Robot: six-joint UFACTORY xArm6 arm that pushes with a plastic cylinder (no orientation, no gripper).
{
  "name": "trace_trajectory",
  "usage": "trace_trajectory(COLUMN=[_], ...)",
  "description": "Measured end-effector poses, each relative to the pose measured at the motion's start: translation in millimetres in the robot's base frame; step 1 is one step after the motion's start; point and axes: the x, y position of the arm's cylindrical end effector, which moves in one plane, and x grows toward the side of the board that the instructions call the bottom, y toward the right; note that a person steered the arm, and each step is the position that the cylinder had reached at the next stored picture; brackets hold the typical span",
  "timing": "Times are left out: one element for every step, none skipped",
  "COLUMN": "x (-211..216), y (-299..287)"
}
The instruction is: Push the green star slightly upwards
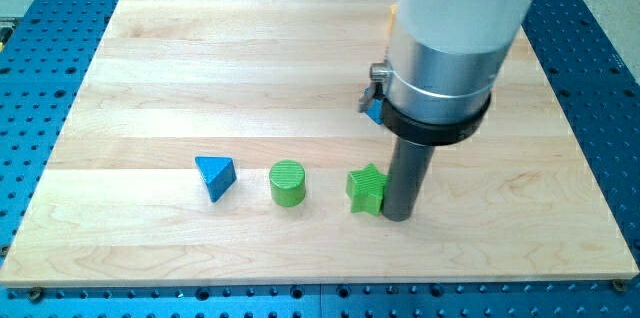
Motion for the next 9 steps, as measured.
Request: trace_trajectory(x=[24,25,25,19,-2,14,32,7,-66], y=[-4,-28,-38,-37,-28,-40,8,128,175])
